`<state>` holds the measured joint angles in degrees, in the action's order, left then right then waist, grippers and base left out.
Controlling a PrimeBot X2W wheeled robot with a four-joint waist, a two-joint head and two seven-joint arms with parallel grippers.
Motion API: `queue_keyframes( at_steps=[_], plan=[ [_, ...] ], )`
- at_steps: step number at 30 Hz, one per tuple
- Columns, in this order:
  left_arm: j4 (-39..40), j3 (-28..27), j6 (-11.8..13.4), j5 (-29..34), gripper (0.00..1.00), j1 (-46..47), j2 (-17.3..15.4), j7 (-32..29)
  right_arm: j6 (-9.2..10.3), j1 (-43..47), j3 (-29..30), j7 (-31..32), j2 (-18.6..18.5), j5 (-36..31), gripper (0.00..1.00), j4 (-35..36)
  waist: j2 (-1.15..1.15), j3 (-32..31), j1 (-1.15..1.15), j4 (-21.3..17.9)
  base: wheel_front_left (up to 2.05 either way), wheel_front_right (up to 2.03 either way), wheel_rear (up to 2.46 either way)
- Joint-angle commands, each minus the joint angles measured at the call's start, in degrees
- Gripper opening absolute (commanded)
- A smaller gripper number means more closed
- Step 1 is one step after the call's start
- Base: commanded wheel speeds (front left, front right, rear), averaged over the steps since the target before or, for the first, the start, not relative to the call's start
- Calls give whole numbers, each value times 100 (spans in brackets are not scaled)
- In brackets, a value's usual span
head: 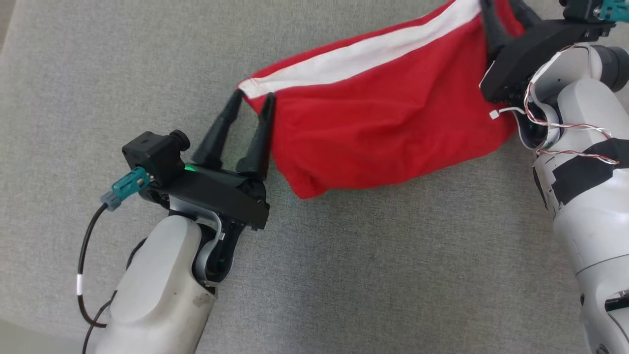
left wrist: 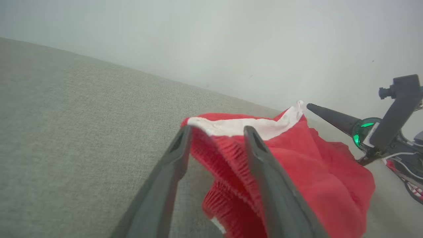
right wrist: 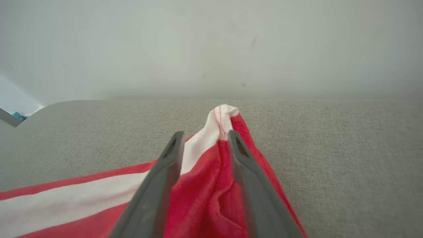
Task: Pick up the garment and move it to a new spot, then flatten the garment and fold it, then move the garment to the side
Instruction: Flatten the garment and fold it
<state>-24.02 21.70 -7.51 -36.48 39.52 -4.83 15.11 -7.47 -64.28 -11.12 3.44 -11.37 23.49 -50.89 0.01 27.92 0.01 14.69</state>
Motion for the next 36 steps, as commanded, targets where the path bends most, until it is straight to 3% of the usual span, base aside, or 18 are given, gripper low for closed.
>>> queue_keyframes(
  at_steps=[1,12,21,35,36],
  plan=[
    [42,-51,7,92,100,-72,-47,2,0,42,-129,-113,-98,100,100,-28,-1,-157,-1,-85,0,0,0],
    [737,-898,8,686,100,-902,-195,3,0,851,-1213,-402,-755,666,100,290,-1,-612,-1,-257,0,0,0],
    [1532,-1905,8,1428,100,-1729,39,2,0,1269,-1812,-526,-1151,797,100,435,-1,-626,-1,-195,0,0,0],
    [1703,-2094,8,1629,100,-1956,192,2,0,996,-1767,-630,-1000,724,100,-691,-1,-516,-1,67,0,0,0],
    [1694,-2098,8,1637,100,-1961,193,2,0,1013,-1767,-627,-948,781,92,-741,-1,-521,-1,67,0,0,0]
  ],
)
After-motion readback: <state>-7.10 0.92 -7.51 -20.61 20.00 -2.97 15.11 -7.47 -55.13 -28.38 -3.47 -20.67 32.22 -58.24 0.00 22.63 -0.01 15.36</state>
